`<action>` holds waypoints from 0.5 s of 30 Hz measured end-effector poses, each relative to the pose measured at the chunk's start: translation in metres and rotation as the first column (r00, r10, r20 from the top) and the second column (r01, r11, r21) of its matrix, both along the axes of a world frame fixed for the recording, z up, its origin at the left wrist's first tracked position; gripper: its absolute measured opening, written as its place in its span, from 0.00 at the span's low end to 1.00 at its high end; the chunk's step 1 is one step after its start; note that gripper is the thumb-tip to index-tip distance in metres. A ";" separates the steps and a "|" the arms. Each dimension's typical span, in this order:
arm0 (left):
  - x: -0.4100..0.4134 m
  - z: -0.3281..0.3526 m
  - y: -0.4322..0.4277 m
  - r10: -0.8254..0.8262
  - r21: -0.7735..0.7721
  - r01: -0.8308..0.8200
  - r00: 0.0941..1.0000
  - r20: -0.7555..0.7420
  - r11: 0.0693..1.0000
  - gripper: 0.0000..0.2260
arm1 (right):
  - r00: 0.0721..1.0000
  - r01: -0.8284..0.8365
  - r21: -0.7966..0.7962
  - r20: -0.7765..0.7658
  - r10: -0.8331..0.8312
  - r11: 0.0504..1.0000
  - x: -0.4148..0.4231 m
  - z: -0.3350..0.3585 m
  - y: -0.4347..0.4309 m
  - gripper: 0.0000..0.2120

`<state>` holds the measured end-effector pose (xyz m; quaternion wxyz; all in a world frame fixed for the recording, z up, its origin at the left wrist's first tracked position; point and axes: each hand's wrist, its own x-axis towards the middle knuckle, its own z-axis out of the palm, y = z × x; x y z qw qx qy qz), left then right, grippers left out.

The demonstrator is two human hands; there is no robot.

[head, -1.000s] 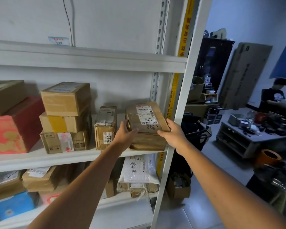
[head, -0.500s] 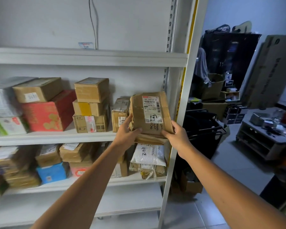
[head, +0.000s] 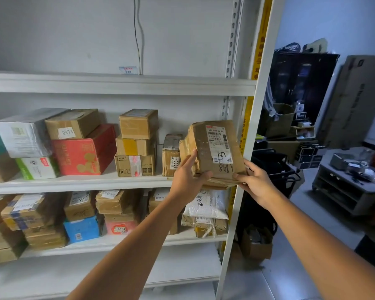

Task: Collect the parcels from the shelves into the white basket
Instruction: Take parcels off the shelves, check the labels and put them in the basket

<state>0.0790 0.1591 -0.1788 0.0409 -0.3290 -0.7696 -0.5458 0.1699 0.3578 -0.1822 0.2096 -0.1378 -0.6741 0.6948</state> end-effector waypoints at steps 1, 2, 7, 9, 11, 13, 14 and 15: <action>0.002 0.000 -0.001 -0.003 0.008 0.003 1.000 0.002 1.000 0.37 | 1.000 -0.005 0.006 0.010 0.005 1.000 0.001 0.001 0.000 0.28; 0.002 0.000 -0.002 -0.004 0.022 0.004 1.000 0.007 1.000 0.37 | 1.000 -0.005 0.015 0.016 0.005 1.000 0.002 0.003 -0.001 0.29; 0.001 0.005 -0.010 -0.066 0.131 0.050 0.991 0.117 0.990 0.36 | 0.999 0.041 0.102 0.017 -0.043 0.994 0.005 0.006 -0.018 0.28; -0.003 0.007 -0.013 -0.131 0.198 0.089 0.969 0.209 0.976 0.35 | 0.998 0.067 0.097 -0.023 -0.065 0.993 0.003 0.007 -0.025 0.27; -0.010 0.012 -0.016 -0.190 0.220 0.133 0.947 0.260 0.966 0.34 | 0.993 0.097 0.095 -0.071 -0.091 0.991 0.002 0.010 -0.031 0.27; -0.018 0.017 -0.016 -0.190 0.170 0.148 0.944 0.270 0.974 0.31 | 0.989 0.123 0.132 -0.096 -0.111 0.984 0.002 0.012 -0.037 0.28; -0.021 0.018 -0.016 -0.161 0.127 0.132 0.953 0.256 0.983 0.28 | 0.987 0.140 0.162 -0.106 -0.124 0.977 0.002 0.013 -0.042 0.29; -0.024 0.019 -0.014 -0.127 0.092 0.107 0.959 0.252 0.990 0.28 | 0.983 0.166 0.203 -0.111 -0.146 0.965 0.003 0.015 -0.048 0.30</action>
